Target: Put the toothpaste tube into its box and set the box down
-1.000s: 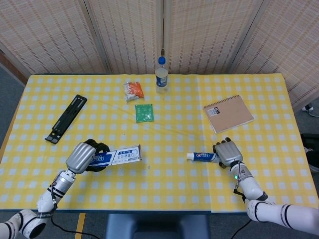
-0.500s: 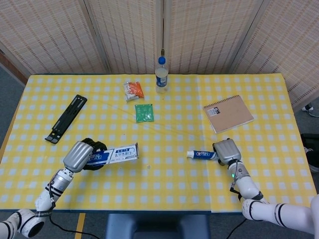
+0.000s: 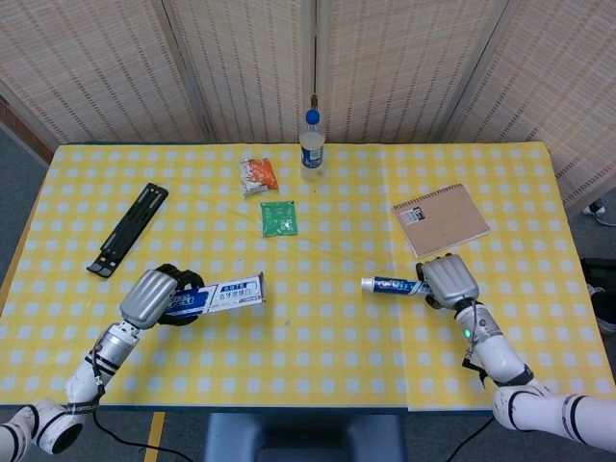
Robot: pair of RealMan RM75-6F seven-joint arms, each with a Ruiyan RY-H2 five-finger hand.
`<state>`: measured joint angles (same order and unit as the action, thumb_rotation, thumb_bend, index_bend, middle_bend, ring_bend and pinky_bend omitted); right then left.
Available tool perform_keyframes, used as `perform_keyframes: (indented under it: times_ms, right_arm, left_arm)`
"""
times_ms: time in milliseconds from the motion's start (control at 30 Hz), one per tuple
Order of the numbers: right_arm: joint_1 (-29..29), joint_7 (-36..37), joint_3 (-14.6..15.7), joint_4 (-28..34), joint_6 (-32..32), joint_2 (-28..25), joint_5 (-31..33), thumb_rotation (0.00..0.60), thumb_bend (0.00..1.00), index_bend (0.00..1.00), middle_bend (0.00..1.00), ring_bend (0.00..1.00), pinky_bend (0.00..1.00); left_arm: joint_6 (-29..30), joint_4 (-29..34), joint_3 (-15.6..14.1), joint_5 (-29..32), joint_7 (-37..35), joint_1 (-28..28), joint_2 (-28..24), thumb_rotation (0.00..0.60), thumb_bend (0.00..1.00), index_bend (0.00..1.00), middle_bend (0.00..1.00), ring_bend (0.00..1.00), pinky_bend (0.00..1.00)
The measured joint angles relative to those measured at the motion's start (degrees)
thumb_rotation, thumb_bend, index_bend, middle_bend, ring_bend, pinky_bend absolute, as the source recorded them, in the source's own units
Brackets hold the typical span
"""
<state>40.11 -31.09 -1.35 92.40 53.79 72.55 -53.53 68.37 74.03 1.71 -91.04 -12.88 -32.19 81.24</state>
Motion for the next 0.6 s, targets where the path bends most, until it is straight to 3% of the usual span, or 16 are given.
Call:
perform_keyframes:
  times_ms: [333,600]
  right_arm:
    - [1.3,3.9,-1.6,11.8,-2.0,-11.7,-7.7,0.600,0.32,0.69,0.55,0.47,0.40]
    - [2.3,9.0,-3.5,16.2,-4.0,-14.4,-10.9,0.600,0.32,0.69,0.55,0.47,0.40]
  left_arm:
    - [-1.0,0.0,-0.6,-1.3,-2.4,-1.3,0.9,0.600,0.21,0.46,0.52,0.54,0.41]
    - [-1.6,2.3,-0.3,-2.1,-0.8,-2.7,1.4,0.600,0.21,0.46,0.52,0.54,0.41]
